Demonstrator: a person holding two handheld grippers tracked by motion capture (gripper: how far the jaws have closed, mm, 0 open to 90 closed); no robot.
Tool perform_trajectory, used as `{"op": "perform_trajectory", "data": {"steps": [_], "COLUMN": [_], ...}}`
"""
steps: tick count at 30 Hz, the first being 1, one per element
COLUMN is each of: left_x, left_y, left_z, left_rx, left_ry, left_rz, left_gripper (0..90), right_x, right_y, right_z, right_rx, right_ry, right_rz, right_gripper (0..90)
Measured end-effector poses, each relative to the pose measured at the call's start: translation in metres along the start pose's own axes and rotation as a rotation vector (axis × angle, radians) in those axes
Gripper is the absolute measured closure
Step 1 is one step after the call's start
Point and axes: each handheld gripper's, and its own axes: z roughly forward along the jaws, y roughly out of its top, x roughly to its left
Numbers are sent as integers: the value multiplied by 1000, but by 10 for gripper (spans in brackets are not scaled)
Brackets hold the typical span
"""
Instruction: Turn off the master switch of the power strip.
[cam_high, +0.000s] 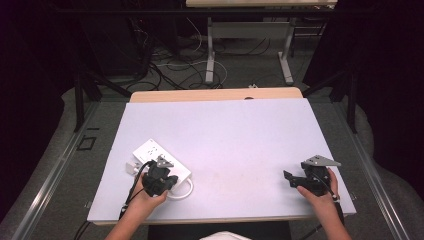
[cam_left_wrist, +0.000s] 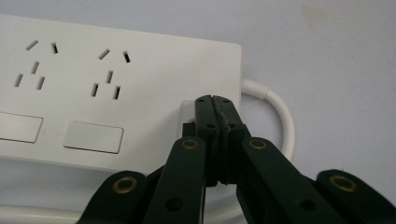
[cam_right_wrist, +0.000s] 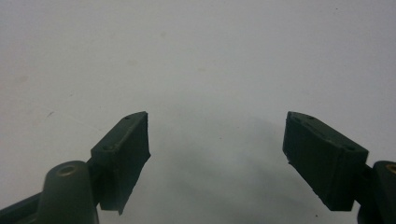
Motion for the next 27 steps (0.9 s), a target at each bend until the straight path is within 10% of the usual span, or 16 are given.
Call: {"op": "perform_trajectory", "data": {"steps": [27], "left_x": [3], "left_y": [2], "left_z": [-5], "left_rx": [-33], "left_ry": [1], "left_rz": [-32], "left_gripper": [900], "right_x": [-3], "right_y": [1], "right_z": [0], "right_rx": [-11], "right_ry": [-2], "right_rz": [-5], "right_gripper": [222]}}
